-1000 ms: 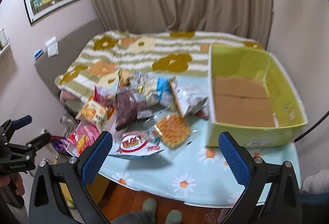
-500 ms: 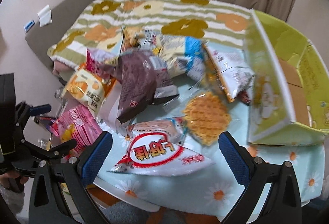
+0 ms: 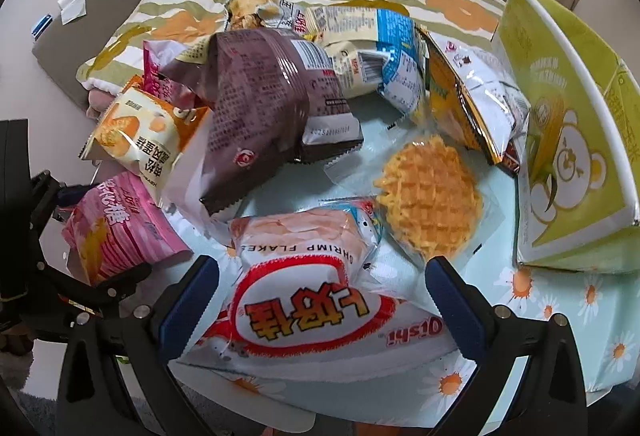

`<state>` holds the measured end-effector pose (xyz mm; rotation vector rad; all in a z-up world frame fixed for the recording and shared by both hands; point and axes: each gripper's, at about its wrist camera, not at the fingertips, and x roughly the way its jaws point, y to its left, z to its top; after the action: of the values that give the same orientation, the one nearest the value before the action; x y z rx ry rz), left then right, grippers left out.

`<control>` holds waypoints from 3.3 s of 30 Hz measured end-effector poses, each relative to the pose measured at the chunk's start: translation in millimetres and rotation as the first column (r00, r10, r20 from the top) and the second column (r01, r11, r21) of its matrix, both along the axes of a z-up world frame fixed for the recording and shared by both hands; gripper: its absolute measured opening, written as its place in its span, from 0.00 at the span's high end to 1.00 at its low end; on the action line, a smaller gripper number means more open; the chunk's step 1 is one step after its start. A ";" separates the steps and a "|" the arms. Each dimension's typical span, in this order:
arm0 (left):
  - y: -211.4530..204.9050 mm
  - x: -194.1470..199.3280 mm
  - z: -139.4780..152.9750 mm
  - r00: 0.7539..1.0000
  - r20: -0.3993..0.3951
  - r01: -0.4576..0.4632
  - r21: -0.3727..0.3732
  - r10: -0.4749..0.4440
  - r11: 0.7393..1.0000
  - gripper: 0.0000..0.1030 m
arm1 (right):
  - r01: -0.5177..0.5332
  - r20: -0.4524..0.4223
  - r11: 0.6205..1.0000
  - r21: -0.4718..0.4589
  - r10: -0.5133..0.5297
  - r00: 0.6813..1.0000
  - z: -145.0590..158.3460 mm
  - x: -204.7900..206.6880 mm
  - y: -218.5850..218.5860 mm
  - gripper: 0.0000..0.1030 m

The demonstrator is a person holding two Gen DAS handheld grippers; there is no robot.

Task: Organize snacks
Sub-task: 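Grasp the pink marshmallow bag with the left tool while the right tool grasps the shrimp flakes bag, then carry both bags over the cardboard box and open both tools to drop them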

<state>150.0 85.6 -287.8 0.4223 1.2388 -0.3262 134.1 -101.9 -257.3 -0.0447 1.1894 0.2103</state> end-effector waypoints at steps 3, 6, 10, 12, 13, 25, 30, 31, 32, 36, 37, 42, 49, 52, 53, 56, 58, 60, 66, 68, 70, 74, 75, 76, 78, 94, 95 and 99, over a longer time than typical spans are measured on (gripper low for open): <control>0.7 -2.9 -3.2 1.000 -0.012 0.001 -0.016 -0.001 1.000 0.14 | 0.005 -0.008 1.000 -0.002 -0.005 1.000 -3.4 2.5 0.3 0.00; 1.5 -6.1 -2.7 1.000 -0.011 -0.007 -0.030 0.007 1.000 0.18 | 0.008 -0.017 1.000 -0.004 -0.008 1.000 -5.6 4.0 2.5 0.00; 3.4 -7.3 -1.4 1.000 -0.001 0.002 -0.037 -0.002 0.999 0.20 | 0.011 -0.034 1.000 -0.009 -0.012 0.999 -11.4 6.5 1.9 0.00; 11.6 -5.9 -0.7 1.000 -0.004 0.005 -0.052 -0.006 0.999 0.22 | 0.015 -0.042 1.000 -0.009 -0.016 0.999 -12.7 6.8 2.4 0.00; 12.9 -7.0 -0.2 1.000 -0.006 0.006 -0.057 -0.006 0.998 0.22 | 0.020 -0.047 1.000 -0.009 -0.020 0.999 -13.6 6.1 2.9 0.00; 15.2 -16.6 13.8 1.000 -0.010 -0.013 -0.109 0.012 0.994 0.23 | 0.013 -0.080 1.000 0.006 -0.012 0.997 -23.4 -3.2 2.8 0.30; 19.1 -15.2 27.0 1.000 0.005 -0.030 -0.132 0.031 0.991 0.23 | 0.027 -0.070 0.998 0.054 -0.023 0.997 -14.9 -8.5 -3.4 0.48; 19.2 -16.1 29.8 0.999 0.008 -0.032 -0.136 0.034 0.990 0.23 | 0.036 -0.075 0.997 0.069 -0.031 0.997 -13.1 -9.0 -6.3 0.49; 19.6 -16.3 33.9 0.999 0.013 -0.035 -0.141 0.037 0.989 0.23 | 0.044 -0.078 0.996 0.079 -0.037 0.996 -10.7 -10.3 -8.8 0.49; 20.0 -18.2 57.3 0.998 0.045 -0.045 -0.170 0.053 0.984 0.23 | 0.037 -0.053 0.994 0.102 -0.032 0.998 8.5 -22.2 -11.9 0.50; 18.6 -19.1 63.2 0.997 0.056 -0.047 -0.176 0.058 0.983 0.23 | 0.032 -0.040 0.994 0.103 -0.028 0.999 14.4 -24.4 -10.6 0.50; 12.9 -20.2 94.3 0.991 0.114 -0.053 -0.202 0.077 0.978 0.23 | 0.008 0.049 0.994 0.109 -0.013 0.999 50.7 -38.0 -13.7 0.50; -16.5 -13.1 137.7 0.972 0.208 -0.059 -0.224 0.107 0.973 0.23 | 0.013 0.165 0.991 0.131 -0.035 0.986 93.2 -26.4 -42.8 0.50; -41.3 -4.5 155.1 0.961 0.246 -0.068 -0.238 0.128 0.969 0.23 | 0.009 0.214 0.990 0.140 -0.039 0.976 108.7 -18.1 -68.0 0.50; -47.9 -3.8 158.0 0.957 0.256 -0.070 -0.241 0.133 0.968 0.23 | 0.005 0.228 0.990 0.144 -0.038 0.973 113.7 -15.7 -76.8 0.50; -81.4 5.0 172.1 0.946 0.284 -0.084 -0.256 0.158 0.963 0.23 | -0.005 0.264 0.990 0.141 -0.033 0.964 128.7 -8.1 -107.0 0.50; -106.0 10.5 181.0 0.938 0.298 -0.093 -0.280 0.179 0.955 0.23 | -0.013 0.290 0.991 0.136 -0.027 0.957 138.9 -4.2 -135.7 0.50; -137.4 17.6 190.0 0.930 0.315 -0.091 -0.301 0.189 0.949 0.23 | -0.015 0.312 0.992 0.127 -0.026 0.950 148.3 1.6 -159.3 0.50; -220.0 42.8 201.7 0.925 0.333 -0.066 -0.337 0.185 0.939 0.23 | 0.025 0.328 0.992 0.122 -0.064 0.943 164.0 19.9 -230.3 0.50; -242.0 49.9 201.2 0.928 0.326 -0.060 -0.350 0.181 0.935 0.23 | 0.045 0.320 0.990 0.131 -0.085 0.943 166.7 26.2 -252.1 0.50; -270.1 61.4 199.5 0.933 0.318 -0.049 -0.354 0.170 0.934 0.23 | 0.062 0.317 0.989 0.135 -0.102 0.943 167.0 30.3 -268.5 0.50; -307.0 77.1 190.8 0.950 0.279 -0.031 -0.364 0.140 0.931 0.23 | 0.112 0.303 0.982 0.152 -0.154 0.940 163.4 37.2 -303.2 0.50; -320.1 83.8 186.9 0.957 0.265 -0.018 -0.361 0.121 0.932 0.23 | 0.124 0.299 0.980 0.159 -0.167 0.940 162.3 38.1 -309.2 0.50; -328.6 87.3 183.2 0.961 0.255 -0.008 -0.356 0.106 0.935 0.23 | 0.134 0.295 0.977 0.165 -0.178 0.939 161.9 39.1 -317.3 0.50; -345.5 95.9 174.9 0.968 0.239 0.014 -0.345 0.073 0.938 0.23 | 0.159 0.288 0.973 0.165 -0.202 0.936 158.5 41.5 -327.8 0.50; -371.1 116.1 142.5 0.984 0.172 0.092 -0.288 -0.044 0.953 0.00 | 0.242 0.235 0.961 0.137 -0.268 0.934 139.4 48.7 -349.4 0.50; -365.7 113.7 143.9 0.985 0.168 0.084 -0.302 -0.034 0.950 0.00 | 0.238 0.236 0.962 0.136 -0.264 0.935 139.2 48.8 -348.4 0.50; -342.8 105.8 147.7 0.986 0.166 0.042 -0.322 0.013 0.946 0.00 | 0.223 0.230 0.966 0.132 -0.249 0.941 136.7 49.7 -342.0 0.50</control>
<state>255.9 -257.3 -140.0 0.1696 0.9967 -0.4898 183.8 -443.8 -120.6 0.1601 0.9261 0.0524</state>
